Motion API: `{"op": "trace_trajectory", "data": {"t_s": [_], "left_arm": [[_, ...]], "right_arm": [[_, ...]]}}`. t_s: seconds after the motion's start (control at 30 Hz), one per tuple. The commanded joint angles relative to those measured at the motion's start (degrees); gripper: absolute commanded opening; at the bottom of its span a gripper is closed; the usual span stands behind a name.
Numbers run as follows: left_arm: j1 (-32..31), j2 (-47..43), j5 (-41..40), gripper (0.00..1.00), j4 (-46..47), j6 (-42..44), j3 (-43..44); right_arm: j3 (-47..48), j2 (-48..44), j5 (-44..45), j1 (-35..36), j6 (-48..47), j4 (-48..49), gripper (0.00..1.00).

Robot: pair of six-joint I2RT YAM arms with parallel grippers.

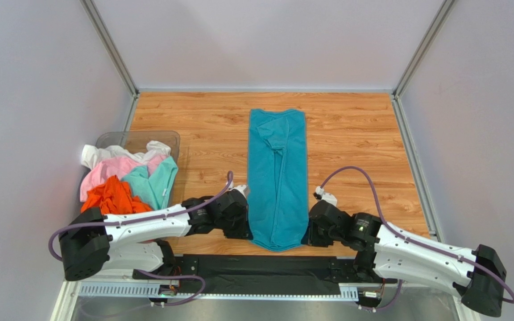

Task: Fold and stack the t-shirts
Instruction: Fold the tshirt

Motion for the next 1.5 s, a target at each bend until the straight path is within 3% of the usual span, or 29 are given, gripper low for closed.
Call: {"op": "trace_trajectory", "data": {"t_s": [0.0, 0.27, 0.63, 0.83, 1.47], "left_arm": [[0.08, -0.42, -4.14, 0.0, -4.38, 3.03, 5.45], [7.45, 2.3, -1.77, 0.0, -6.58, 8.83, 13.62], [19.48, 14.42, 6.58, 0.0, -5.88, 19.28, 28.21], [24.85, 20.93, 8.16, 0.0, -5.79, 21.66, 35.42], [32.42, 40.88, 6.14, 0.0, -8.07, 24.74, 52.73]], "right_arm": [[6.37, 0.27, 5.89, -0.46, -3.51, -1.74, 0.0], [15.69, 7.11, 6.07, -9.24, -12.57, -1.39, 0.0], [28.95, 21.6, -2.36, -24.96, -25.74, 6.6, 0.0], [33.8, 29.78, -7.55, -32.09, -28.04, 9.33, 0.0], [46.1, 51.94, -15.63, -42.64, -33.41, 16.36, 0.0]]}}
